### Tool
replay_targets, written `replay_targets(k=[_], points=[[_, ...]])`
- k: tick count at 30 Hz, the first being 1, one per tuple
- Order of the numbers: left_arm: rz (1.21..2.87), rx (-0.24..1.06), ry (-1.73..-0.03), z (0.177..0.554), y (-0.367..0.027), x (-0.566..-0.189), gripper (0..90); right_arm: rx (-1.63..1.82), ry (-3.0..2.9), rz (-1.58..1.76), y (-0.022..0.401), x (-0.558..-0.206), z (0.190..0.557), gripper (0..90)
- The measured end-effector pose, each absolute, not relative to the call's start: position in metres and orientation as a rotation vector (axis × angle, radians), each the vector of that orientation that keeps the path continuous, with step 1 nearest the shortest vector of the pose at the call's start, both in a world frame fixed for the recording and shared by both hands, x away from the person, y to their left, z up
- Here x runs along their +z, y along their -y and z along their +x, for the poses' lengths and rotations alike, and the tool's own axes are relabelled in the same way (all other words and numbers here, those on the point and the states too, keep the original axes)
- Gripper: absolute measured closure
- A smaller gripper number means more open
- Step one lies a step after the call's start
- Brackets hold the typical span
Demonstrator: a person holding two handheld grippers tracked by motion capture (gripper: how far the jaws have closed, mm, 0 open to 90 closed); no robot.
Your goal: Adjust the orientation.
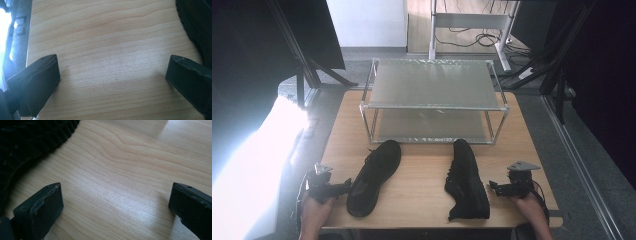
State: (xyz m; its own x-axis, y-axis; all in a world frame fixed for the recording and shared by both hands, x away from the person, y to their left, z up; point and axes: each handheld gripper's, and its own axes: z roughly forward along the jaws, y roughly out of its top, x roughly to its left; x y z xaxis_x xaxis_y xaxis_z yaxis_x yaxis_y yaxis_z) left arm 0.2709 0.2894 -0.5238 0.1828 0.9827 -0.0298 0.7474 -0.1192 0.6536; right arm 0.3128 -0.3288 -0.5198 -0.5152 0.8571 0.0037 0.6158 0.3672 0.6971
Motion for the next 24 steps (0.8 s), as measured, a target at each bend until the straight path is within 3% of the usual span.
replay_targets(k=[24], points=[[1.936, 0.557, -1.575, 0.27, -0.291, -0.511, 0.9, 0.929, -2.284, 1.275, 0.328, -0.52, 0.311, 0.0]])
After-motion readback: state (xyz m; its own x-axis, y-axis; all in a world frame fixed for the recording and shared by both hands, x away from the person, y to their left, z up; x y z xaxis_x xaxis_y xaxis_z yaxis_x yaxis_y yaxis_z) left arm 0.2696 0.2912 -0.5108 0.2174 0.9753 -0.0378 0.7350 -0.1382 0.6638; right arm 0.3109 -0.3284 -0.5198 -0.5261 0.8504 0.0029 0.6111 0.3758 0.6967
